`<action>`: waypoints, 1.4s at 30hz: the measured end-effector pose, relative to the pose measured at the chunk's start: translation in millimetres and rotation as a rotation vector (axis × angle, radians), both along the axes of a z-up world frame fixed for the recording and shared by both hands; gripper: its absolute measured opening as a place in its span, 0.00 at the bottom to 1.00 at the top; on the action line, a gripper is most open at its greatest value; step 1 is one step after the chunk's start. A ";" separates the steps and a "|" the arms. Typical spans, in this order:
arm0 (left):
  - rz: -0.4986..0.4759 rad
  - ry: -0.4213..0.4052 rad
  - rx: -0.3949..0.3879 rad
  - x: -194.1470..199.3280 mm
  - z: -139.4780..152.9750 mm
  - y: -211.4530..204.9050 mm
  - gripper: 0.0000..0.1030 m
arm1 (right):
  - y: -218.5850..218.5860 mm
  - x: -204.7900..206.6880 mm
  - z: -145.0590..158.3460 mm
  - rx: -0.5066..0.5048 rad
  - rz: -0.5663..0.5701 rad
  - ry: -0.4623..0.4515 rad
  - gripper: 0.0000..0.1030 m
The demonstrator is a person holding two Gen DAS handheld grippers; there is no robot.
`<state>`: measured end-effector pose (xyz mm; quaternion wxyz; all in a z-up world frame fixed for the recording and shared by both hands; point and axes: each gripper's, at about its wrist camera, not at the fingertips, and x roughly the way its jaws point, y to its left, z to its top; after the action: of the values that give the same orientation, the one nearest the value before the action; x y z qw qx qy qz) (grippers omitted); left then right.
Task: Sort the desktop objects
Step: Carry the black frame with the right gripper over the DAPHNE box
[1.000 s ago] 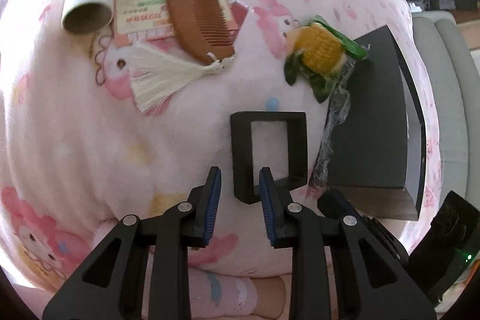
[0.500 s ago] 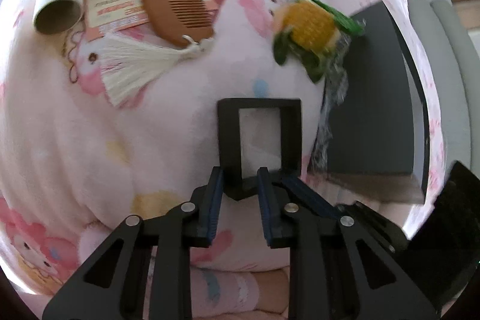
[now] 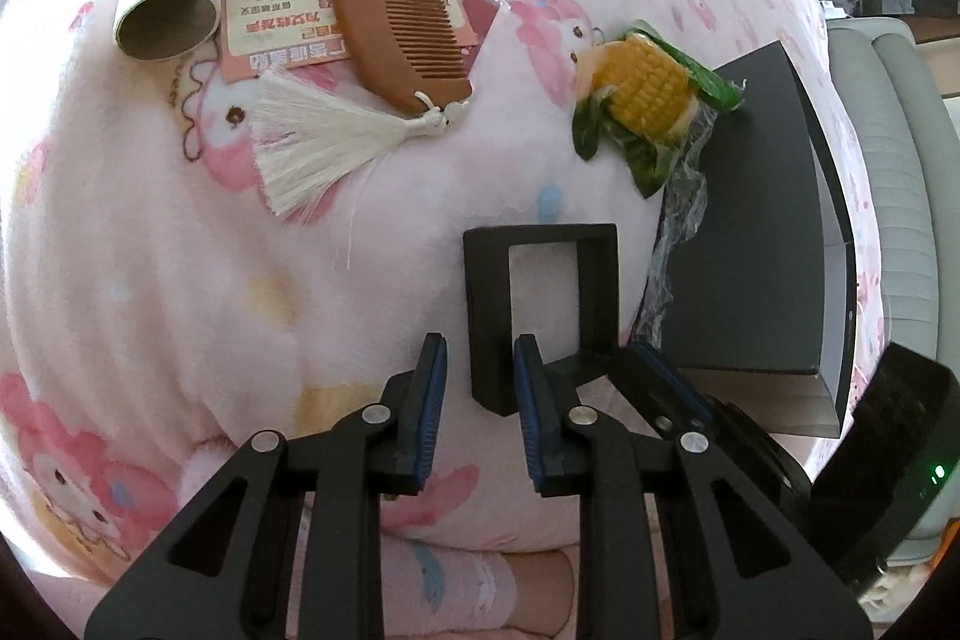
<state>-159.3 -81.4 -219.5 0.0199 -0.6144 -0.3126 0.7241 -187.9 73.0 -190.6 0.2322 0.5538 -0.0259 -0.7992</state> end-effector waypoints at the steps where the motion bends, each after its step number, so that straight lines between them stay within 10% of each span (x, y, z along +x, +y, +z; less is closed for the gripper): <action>1: 0.005 -0.001 0.001 0.8 -0.3 -1.4 0.20 | -2.8 -2.8 -2.9 0.015 -0.002 -0.003 0.07; 7: 0.018 -0.022 -0.009 6.8 -2.9 -6.9 0.23 | -9.1 -12.1 -18.0 -0.005 -0.010 -0.027 0.18; 29: -0.175 -0.029 -0.091 36.5 3.0 29.3 0.27 | 46.7 32.6 -11.1 -0.073 -0.001 -0.094 0.14; 42: -0.301 0.267 -0.151 87.3 97.2 49.5 0.33 | 56.1 61.6 64.4 -0.045 0.039 0.142 0.14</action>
<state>-72.0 -31.9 -122.4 0.1229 -0.5527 -0.1566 0.8093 -126.4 129.1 -126.1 0.2614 0.4909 -0.0166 -0.8309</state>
